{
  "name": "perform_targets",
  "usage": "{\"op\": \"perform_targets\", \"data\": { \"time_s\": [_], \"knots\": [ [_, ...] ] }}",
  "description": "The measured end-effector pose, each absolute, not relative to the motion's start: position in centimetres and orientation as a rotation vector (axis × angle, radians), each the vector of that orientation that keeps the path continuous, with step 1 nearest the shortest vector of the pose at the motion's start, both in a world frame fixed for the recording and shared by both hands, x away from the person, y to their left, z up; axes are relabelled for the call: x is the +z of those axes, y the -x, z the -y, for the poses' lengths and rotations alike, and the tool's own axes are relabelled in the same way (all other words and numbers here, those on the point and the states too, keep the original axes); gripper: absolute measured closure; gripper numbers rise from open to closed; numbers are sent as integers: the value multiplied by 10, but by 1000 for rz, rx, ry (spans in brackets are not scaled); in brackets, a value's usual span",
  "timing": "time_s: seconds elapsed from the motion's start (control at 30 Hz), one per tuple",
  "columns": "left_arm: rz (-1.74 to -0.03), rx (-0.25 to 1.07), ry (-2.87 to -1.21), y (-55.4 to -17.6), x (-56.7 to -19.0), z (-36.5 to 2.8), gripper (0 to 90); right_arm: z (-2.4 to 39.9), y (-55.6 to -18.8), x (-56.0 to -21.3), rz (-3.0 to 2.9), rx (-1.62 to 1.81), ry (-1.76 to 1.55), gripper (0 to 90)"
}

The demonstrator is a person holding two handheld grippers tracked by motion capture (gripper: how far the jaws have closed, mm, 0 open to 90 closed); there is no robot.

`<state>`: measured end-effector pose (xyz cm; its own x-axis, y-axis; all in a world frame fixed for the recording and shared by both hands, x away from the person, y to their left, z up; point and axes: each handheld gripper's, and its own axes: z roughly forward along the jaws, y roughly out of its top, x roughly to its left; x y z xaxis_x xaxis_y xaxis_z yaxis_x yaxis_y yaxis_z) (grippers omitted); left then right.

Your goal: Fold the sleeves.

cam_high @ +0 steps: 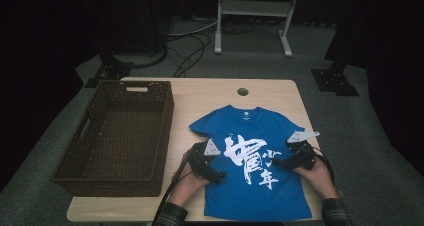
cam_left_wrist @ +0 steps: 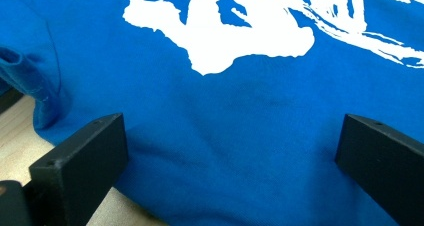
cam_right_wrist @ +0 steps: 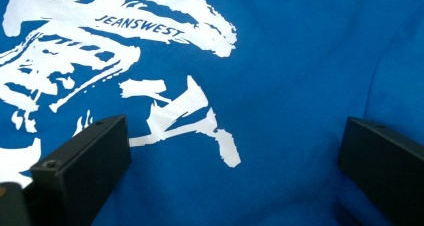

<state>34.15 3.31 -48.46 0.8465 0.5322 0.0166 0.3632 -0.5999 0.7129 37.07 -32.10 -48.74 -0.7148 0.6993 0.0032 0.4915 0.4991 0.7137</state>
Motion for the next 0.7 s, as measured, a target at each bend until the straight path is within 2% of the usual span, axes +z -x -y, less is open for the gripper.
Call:
{"op": "perform_targets", "data": {
  "time_s": [0.7],
  "knots": [
    [-653, 290, -2280, -306, -485, -18, 2, 334, -343, -485, -2499, 991, -1007, 0]
  ]
}}
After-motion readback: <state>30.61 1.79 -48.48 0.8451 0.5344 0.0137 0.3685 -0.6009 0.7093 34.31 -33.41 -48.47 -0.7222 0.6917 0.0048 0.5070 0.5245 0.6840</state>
